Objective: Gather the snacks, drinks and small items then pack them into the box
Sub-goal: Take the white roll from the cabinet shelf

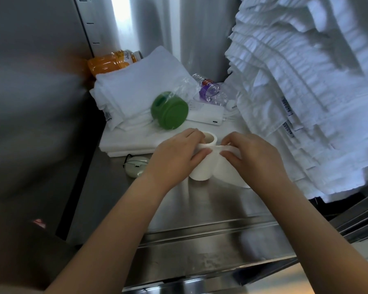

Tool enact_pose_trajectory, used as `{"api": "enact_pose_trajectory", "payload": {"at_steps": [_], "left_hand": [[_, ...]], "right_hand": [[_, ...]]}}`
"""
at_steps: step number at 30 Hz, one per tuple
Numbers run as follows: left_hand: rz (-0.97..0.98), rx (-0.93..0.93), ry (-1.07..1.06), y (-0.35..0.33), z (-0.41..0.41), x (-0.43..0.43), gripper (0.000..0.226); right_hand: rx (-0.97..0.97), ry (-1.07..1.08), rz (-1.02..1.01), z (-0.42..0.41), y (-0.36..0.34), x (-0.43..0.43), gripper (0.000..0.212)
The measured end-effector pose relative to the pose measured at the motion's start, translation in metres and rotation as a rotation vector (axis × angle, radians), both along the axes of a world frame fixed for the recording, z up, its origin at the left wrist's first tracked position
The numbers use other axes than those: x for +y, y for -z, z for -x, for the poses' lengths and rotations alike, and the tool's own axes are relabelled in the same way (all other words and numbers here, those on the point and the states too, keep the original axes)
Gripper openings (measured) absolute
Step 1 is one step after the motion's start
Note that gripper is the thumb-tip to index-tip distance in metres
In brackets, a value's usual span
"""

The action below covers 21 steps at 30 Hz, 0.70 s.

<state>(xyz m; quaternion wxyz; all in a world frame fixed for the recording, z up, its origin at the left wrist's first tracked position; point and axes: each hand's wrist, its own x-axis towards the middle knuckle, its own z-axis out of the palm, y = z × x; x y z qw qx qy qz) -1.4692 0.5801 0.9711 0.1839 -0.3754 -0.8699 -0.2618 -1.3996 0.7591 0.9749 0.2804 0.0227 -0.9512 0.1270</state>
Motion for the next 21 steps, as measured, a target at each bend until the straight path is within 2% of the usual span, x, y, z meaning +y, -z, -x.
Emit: {"api": "enact_pose_trajectory", "payload": {"at_steps": [9, 16, 18, 21], "left_hand": [[0.056, -0.037, 0.042, 0.006, 0.000, -0.011, 0.029], [0.045, -0.128, 0.138, 0.007, 0.000, -0.013, 0.020], [0.045, -0.107, 0.156, 0.008, -0.001, -0.012, 0.024], [0.062, 0.021, 0.125, 0.006, -0.006, -0.011, 0.026]], "right_hand": [[0.056, -0.107, -0.050, 0.007, 0.005, -0.003, 0.034], [0.040, -0.240, -0.114, 0.011, 0.008, 0.000, 0.029], [0.039, -0.244, -0.096, 0.012, 0.008, 0.001, 0.027], [0.034, -0.251, -0.066, 0.013, 0.008, 0.000, 0.025]]}}
